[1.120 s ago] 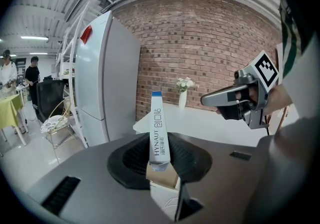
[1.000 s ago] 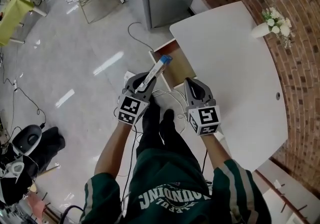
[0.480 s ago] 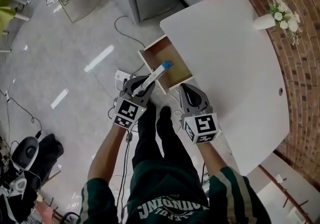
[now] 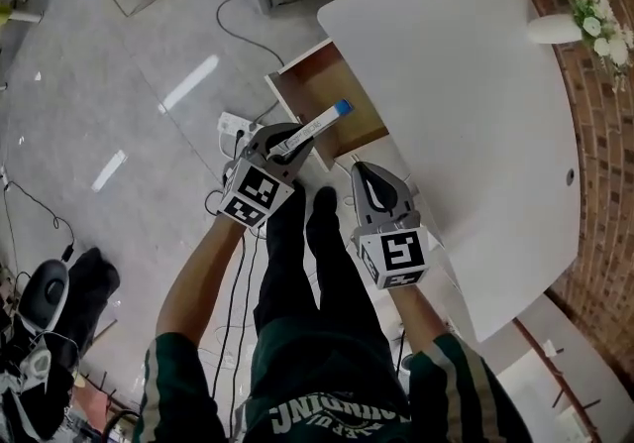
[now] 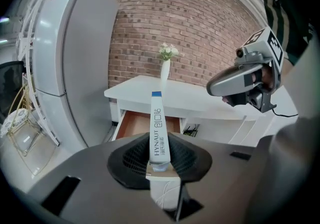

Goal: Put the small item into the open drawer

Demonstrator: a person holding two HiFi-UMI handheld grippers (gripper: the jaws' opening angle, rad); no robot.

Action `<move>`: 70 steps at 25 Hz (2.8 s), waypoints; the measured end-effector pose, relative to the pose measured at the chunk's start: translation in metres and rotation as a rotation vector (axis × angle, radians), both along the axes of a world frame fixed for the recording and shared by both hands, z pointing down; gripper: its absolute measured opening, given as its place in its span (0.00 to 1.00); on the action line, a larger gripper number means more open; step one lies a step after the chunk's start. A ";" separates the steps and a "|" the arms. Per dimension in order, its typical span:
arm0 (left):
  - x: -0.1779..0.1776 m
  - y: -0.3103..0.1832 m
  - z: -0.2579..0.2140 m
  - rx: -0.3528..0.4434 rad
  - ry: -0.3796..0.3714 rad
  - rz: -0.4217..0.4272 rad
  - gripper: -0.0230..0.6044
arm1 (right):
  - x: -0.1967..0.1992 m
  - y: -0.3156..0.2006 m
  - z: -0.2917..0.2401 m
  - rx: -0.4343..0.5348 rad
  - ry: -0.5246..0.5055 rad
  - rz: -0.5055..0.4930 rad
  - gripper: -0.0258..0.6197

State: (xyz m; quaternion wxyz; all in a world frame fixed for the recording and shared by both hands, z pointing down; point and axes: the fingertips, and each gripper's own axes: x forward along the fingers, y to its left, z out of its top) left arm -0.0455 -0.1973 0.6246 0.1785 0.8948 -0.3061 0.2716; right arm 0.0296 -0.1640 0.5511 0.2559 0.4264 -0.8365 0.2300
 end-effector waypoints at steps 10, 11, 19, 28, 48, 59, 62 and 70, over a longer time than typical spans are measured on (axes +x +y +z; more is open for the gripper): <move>0.029 -0.001 0.057 -0.051 -0.017 0.096 0.19 | -0.001 0.018 0.053 -0.088 0.009 0.011 0.08; 0.032 -0.002 0.063 -0.056 -0.022 0.111 0.19 | 0.000 0.018 0.058 -0.093 0.010 0.013 0.08; 0.054 -0.008 0.099 -0.055 -0.023 0.159 0.19 | 0.013 0.020 0.094 -0.108 0.010 0.059 0.08; 0.076 -0.011 0.131 -0.052 -0.134 0.418 0.19 | 0.032 0.015 0.132 -0.135 0.006 0.166 0.08; 0.087 0.001 0.175 -0.051 -0.395 0.923 0.19 | 0.044 0.038 0.163 -0.193 0.002 0.215 0.08; 0.090 0.001 0.200 -0.052 -0.445 1.139 0.19 | 0.048 0.040 0.169 -0.209 0.007 0.242 0.08; 0.086 0.003 0.205 -0.083 -0.430 1.155 0.19 | 0.048 0.040 0.171 -0.210 0.007 0.243 0.08; 0.084 -0.010 0.216 -0.122 -0.434 1.123 0.19 | 0.050 0.036 0.173 -0.210 0.015 0.234 0.08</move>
